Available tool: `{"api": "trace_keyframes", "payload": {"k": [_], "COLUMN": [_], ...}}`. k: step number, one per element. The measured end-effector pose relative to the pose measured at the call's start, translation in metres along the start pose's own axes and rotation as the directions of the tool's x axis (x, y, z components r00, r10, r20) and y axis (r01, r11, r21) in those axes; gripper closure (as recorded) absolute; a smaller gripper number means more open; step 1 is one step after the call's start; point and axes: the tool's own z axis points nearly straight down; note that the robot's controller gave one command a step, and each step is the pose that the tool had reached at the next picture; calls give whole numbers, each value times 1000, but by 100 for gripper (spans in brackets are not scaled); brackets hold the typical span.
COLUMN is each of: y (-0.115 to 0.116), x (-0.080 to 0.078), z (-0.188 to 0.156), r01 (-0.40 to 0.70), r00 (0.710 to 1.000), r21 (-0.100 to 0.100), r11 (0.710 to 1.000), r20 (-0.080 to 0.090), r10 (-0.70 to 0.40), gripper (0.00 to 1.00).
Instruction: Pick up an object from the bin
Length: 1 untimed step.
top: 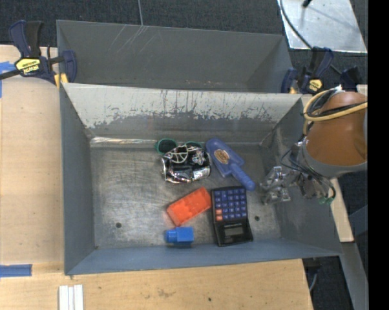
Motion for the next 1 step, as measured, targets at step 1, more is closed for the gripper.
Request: {"api": "trace_keyframes", "payload": {"k": [1], "y": [0], "x": [0], "z": [1], "r01": [2], "r00": [1000], "r21": [0], "r11": [1000], "r20": [-1], "r10": [-2], "gripper": [0]}}
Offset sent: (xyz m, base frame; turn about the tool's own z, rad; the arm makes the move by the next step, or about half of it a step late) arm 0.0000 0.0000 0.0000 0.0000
